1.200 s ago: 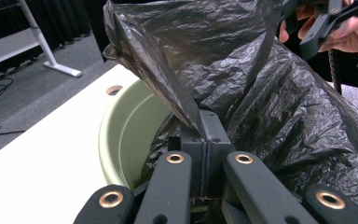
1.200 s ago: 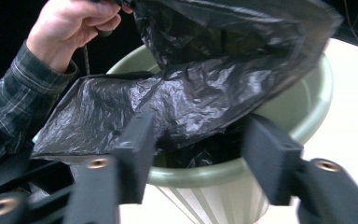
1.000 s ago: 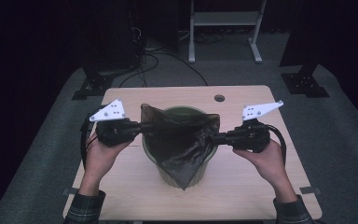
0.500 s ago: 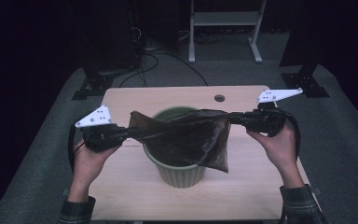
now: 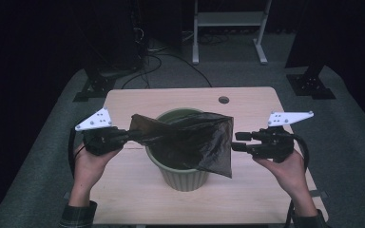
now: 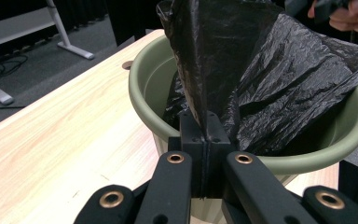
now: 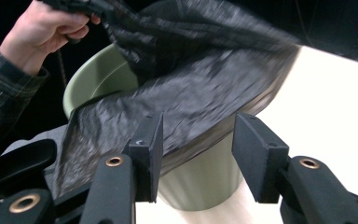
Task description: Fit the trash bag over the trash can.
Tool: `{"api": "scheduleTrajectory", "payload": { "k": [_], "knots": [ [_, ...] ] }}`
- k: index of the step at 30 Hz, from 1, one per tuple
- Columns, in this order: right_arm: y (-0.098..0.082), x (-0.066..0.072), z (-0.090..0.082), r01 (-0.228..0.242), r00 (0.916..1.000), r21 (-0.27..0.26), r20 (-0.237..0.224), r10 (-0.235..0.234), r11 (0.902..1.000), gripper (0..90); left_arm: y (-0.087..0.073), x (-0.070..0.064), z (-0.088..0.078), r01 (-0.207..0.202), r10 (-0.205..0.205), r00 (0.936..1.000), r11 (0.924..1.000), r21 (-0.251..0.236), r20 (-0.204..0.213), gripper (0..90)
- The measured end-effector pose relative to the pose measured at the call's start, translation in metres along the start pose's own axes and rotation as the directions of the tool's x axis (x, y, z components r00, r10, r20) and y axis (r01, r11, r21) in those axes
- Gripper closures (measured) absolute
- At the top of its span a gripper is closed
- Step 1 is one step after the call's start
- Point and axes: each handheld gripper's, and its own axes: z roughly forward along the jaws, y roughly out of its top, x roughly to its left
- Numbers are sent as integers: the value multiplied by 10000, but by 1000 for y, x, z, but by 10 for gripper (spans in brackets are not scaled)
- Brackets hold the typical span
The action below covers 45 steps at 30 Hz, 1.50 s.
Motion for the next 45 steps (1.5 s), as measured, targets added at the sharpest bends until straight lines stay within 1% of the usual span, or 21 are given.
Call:
{"api": "scheduleTrajectory", "payload": {
  "k": [3, 6, 7, 9, 13, 15, 18, 23, 25, 26, 27, 29, 30, 32, 33, 35, 38, 39, 41, 44, 45],
  "knots": [
    [-6, 2, 4, -174, 9990, -104, -404, 170, 9998, 533, 0, 0, 0, 10, -10, 10000, 10000, 15, 18, 899],
    [-8, 3, 7, -321, 9981, -115, -531, 315, 9994, 541, 0, 0, 0, 8, -8, 10000, 10000, 28, 26, 899],
    [-8, 1, 9, -411, 9978, -50, -515, 407, 9991, 553, 0, 0, 0, 1, -1, 10000, 10000, 31, 37, 899],
    [-8, 0, 12, -464, 9972, 21, -579, 464, 9989, 617, 0, 0, -1, -31, 31, 10000, 10000, 58, 29, 899],
    [-7, -1, 15, -674, 9970, 102, -365, 677, 9977, 616, -1, 1, -2, 12, -12, 10000, 10000, 36, -1, 899],
    [-7, -3, 14, -957, 9953, 133, -132, 958, 9953, 603, -2, 2, -4, 51, -51, 10000, 10000, 36, -5, 899],
    [-6, -4, 12, -949, 9951, -31, -297, 948, 9955, 600, -2, 2, -4, 28, -28, 10000, 10000, 81, 5, 899],
    [-1, -6, 17, -924, 9953, 110, -284, 927, 9957, 598, -3, 1, -4, 48, -49, 10000, 9999, 112, 25, 899],
    [1, -6, 20, -913, 9952, 45, -335, 914, 9958, 619, -3, 2, -2, 57, -57, 10000, 9999, 112, 36, 899],
    [3, -6, 22, -907, 9955, 98, -257, 909, 9958, 661, -3, 1, -2, 64, -65, 10000, 9999, 101, 51, 899],
    [3, -6, 23, -836, 9962, 98, -241, 839, 9964, 719, -3, 1, -1, 52, -52, 9999, 9999, 100, 88, 899],
    [6, -3, 24, -441, 9990, 93, 17, 441, 9990, 799, -2, 0, 0, 2, -4, 9999, 9999, 131, 112, 899],
    [7, 0, 25, -252, 9997, 64, 37, 251, 9997, 848, -2, 0, 2, -6, 4, 9999, 9999, 122, 145, 899],
    [10, 8, 24, 203, 9998, -39, 39, -202, 9998, 896, -1, -1, 4, -30, 27, 9998, 9999, 139, 194, 899],
    [12, 12, 24, 379, 9993, -95, 2, -379, 9992, 897, 0, -1, 5, -32, 29, 9997, 9999, 132, 227, 899],
    [16, 25, 25, 913, 9953, -141, -297, -917, 9957, 898, 1, -2, 8, -51, 47, 9996, 9999, 134, 280, 899],
    [19, 44, 33, 1477, 9869, 34, -656, -1471, 9890, 898, 2, -3, 11, -41, 38, 9994, 9999, 109, 330, 899],
    [20, 48, 35, 1587, 9848, 102, -731, -1576, 9873, 898, 2, -4, 12, -64, 60, 9994, 9999, 107, 355, 899],
    [21, 59, 44, 1896, 9772, 242, -1023, -1862, 9816, 898, 3, -5, 14, -91, 87, 9991, 9999, 96, 420, 899],
    [22, 69, 56, 2181, 9697, 412, -1215, -2118, 9750, 898, 4, -8, 18, -124, 123, 9986, 9999, 24, 506, 897],
    [22, 70, 59, 2236, 9691, 480, -1174, -2168, 9735, 898, 5, -9, 18, -145, 147, 9991, 9999, -52, 398, 854]
  ]
}}
